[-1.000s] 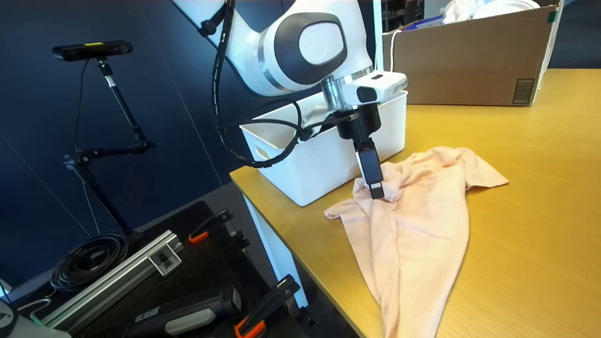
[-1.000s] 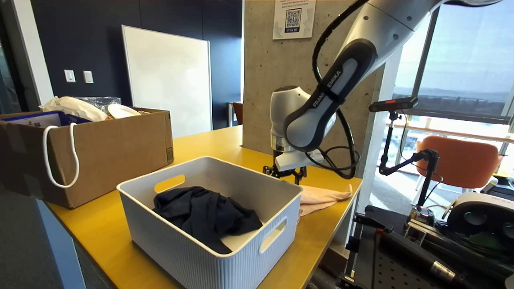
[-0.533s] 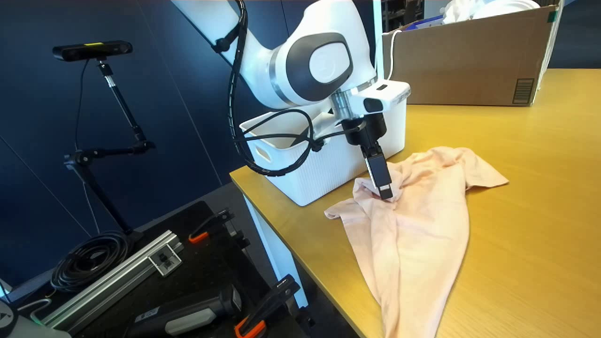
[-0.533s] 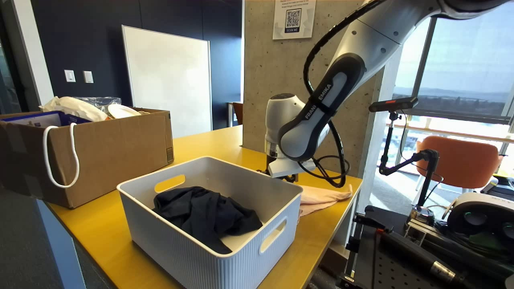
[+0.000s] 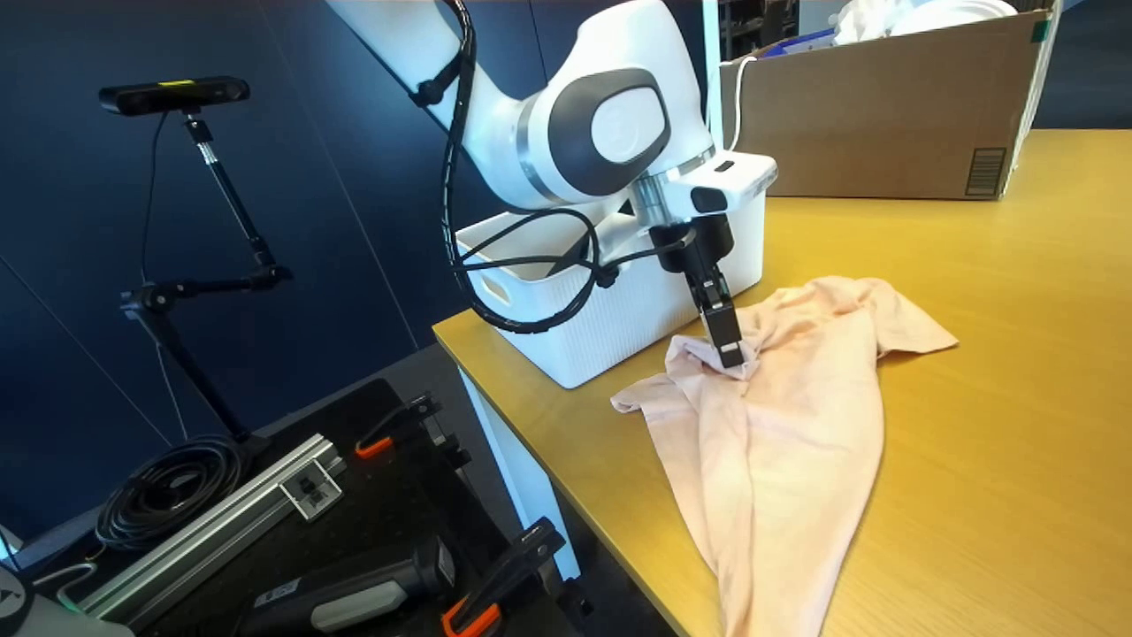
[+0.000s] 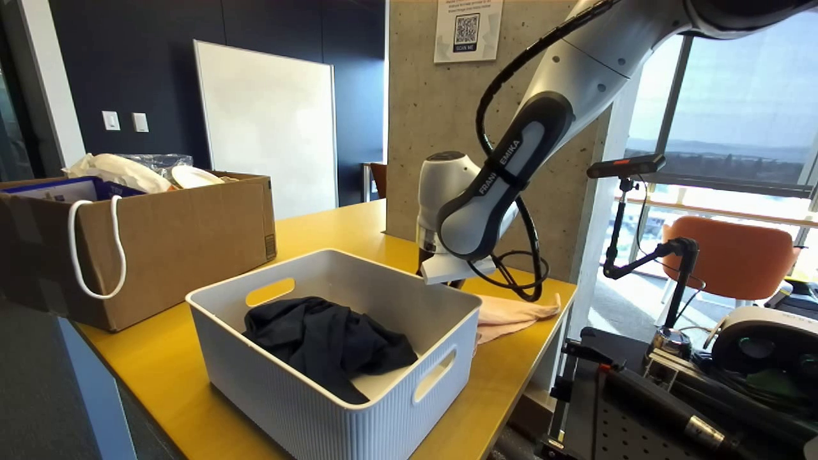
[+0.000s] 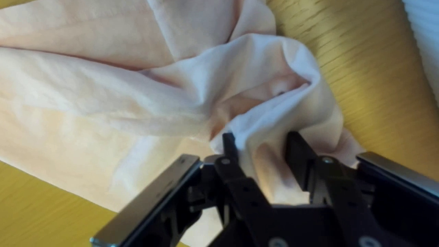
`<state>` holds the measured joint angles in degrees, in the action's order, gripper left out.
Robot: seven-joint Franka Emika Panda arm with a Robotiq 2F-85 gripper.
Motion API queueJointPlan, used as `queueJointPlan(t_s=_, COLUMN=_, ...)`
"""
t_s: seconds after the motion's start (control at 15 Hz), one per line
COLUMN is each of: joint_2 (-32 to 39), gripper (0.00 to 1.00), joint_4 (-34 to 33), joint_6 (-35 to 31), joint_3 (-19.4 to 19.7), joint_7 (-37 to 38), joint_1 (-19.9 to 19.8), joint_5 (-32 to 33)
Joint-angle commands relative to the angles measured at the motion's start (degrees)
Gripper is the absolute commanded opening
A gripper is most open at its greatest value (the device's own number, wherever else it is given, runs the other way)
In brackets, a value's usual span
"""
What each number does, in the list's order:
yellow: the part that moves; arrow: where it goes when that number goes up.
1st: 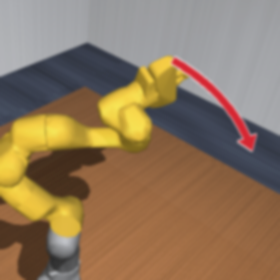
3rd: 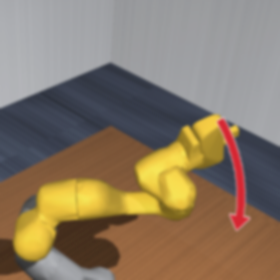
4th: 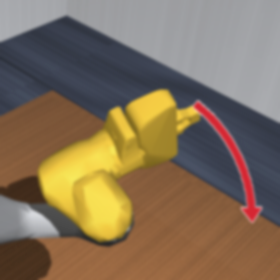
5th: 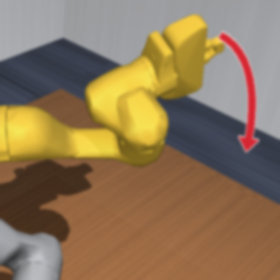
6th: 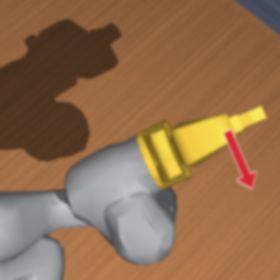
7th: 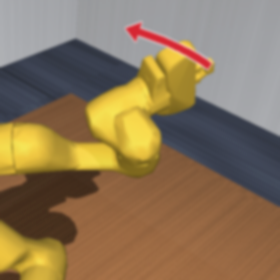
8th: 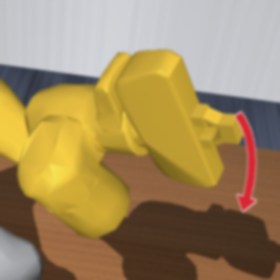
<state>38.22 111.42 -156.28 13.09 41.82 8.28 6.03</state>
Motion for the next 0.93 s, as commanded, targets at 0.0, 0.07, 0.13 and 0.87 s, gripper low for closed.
queueJointPlan(t_s=0.0, joint_2=-0.8, gripper=0.12, joint_4=0.7, joint_6=-2.1, joint_3=0.0, joint_7=-1.2, joint_1=0.1, joint_5=-1.8)
queueJointPlan(t_s=0.07, joint_2=-0.8, gripper=0.05, joint_4=0.7, joint_6=-2.2, joint_3=0.1, joint_7=-1.1, joint_1=0.1, joint_5=-2.0)
queueJointPlan(t_s=0.13, joint_2=-1.2, gripper=0.01, joint_4=1.0, joint_6=-2.7, joint_3=0.1, joint_7=-1.2, joint_1=0.2, joint_5=-2.3)
queueJointPlan(t_s=0.87, joint_2=-10.4, gripper=0.01, joint_4=5.2, joint_6=-5.1, joint_3=4.2, joint_7=-2.9, joint_1=-4.0, joint_5=-4.2)
